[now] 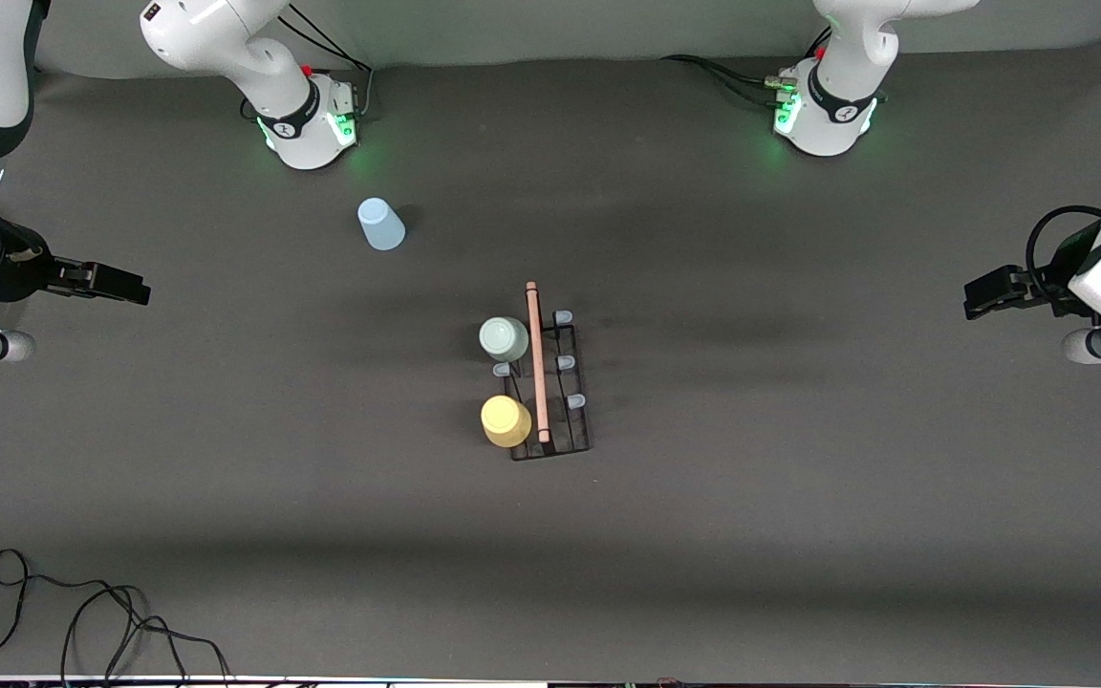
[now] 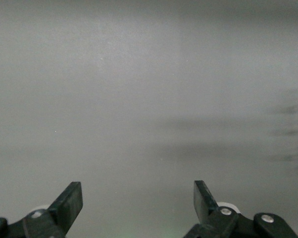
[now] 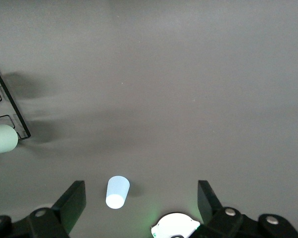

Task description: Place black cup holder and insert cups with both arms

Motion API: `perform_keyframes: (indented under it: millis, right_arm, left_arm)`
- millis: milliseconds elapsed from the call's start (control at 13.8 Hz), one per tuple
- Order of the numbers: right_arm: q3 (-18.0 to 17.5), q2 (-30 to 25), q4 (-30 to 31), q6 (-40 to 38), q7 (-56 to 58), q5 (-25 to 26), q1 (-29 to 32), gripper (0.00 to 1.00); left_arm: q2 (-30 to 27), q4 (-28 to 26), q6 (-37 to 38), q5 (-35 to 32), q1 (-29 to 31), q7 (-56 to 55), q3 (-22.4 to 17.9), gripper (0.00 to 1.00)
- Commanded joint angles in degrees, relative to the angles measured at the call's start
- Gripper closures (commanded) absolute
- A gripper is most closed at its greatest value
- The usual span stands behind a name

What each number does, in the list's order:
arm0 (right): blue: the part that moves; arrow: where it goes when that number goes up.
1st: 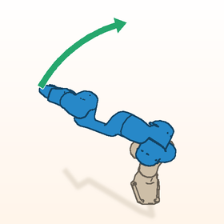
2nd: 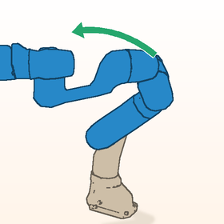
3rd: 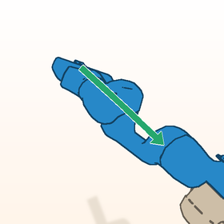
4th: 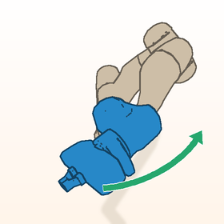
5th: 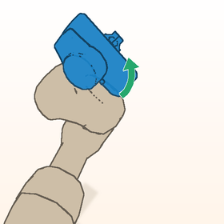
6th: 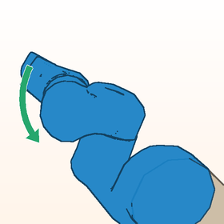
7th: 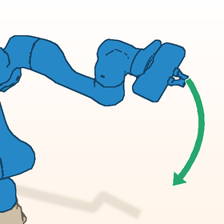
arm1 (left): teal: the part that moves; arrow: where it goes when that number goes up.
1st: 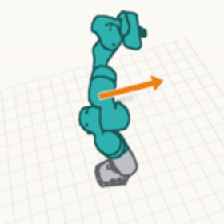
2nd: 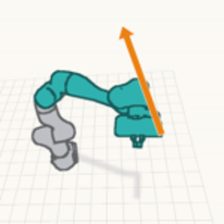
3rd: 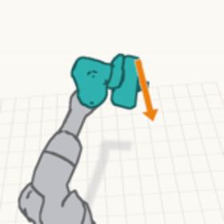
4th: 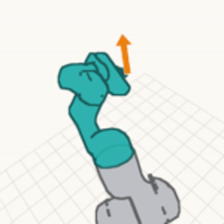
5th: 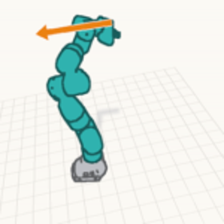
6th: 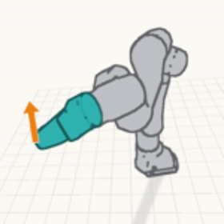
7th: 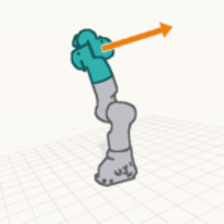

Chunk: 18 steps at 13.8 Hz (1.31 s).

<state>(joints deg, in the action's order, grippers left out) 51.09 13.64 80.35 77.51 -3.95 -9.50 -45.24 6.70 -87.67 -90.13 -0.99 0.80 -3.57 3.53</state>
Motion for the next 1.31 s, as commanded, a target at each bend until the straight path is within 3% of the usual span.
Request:
perform_keyframes:
  millis: [0, 218, 363, 581, 726, 1017, 1234]
  right_arm:
    - [0.41, -0.54, 0.6, 0.97, 1.31, 1.5, -0.9, 0.0]
    - [-1.86, -0.63, 0.69, 1.41, 1.31, 1.51, 1.89, 0.0]
    - [-11.49, -2.11, 0.69, 1.41, 1.22, 3.77, 10.13, 0.0]
    - [-30.11, -5.45, 2.7, 2.37, 1.14, 8.62, 25.15, 0.0]
    - [-38.4, -9.31, 7.51, 5.61, 1.14, 10.38, 33.08, 0.0]
    - [-45.63, -17.84, 20.97, 16.6, 4.19, 10.38, 41.62, 0.0]
    - [-47.05, -17.95, 21.17, 17.59, 6.06, 10.38, 43.92, 0.0]
  left_arm:
    - [-0.73, -0.13, 0.13, 0.02, 0.34, 0.94, 0.16, 0.0]
    - [-0.73, -0.13, 0.13, 0.02, 0.34, 0.94, 0.16, 0.0]
    - [-0.73, -0.13, 0.13, 0.02, 0.34, 0.94, 0.16, 0.0]
    - [-0.73, -0.13, 0.21, 0.02, 0.34, 0.85, 0.16, 0.0]
    - [-0.81, -0.13, 0.21, 0.02, 0.34, 0.85, 0.07, 0.0]
    - [-0.81, -0.05, 0.3, 0.02, 0.34, 0.94, 0.07, 0.0]
    - [-0.81, -0.05, 0.21, 0.02, 0.34, 0.85, 0.07, 0.0]
